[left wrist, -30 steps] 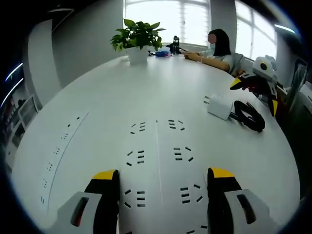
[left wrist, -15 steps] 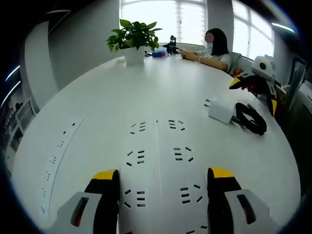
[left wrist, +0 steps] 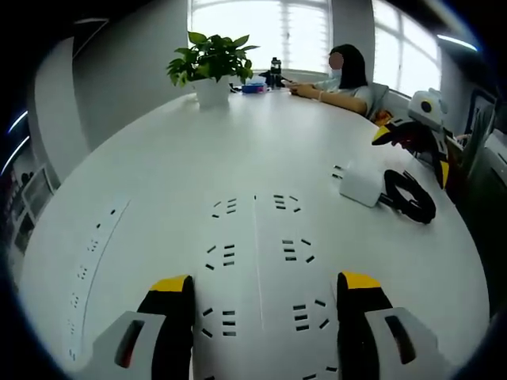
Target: Straighten the power strip on the desk, plug the charger into it
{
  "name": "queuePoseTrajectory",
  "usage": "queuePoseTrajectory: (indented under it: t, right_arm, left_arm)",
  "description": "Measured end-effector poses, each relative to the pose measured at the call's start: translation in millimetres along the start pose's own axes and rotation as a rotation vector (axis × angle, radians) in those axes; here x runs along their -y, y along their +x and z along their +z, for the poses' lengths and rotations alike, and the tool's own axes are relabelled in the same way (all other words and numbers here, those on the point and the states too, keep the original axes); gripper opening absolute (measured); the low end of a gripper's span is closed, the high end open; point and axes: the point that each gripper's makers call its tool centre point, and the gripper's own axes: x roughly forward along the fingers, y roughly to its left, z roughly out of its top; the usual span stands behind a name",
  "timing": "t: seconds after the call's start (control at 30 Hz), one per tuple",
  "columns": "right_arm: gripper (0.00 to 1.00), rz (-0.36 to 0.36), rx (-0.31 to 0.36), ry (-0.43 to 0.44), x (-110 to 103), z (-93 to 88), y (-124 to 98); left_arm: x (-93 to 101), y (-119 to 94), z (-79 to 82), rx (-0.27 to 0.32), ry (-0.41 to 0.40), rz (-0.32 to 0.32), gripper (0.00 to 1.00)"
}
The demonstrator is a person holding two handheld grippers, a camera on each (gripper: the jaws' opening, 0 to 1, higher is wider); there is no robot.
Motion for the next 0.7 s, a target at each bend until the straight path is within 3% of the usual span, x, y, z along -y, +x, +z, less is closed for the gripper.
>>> queuePoseTrajectory:
  t: [0.7]
  right_arm:
    - [0.88, -0.006, 0.002, 0.005, 1.8, -4.2, -2.4]
  left_arm:
    - [4.5, 13.6, 13.5, -0.003, 0.029, -0.025, 0.74]
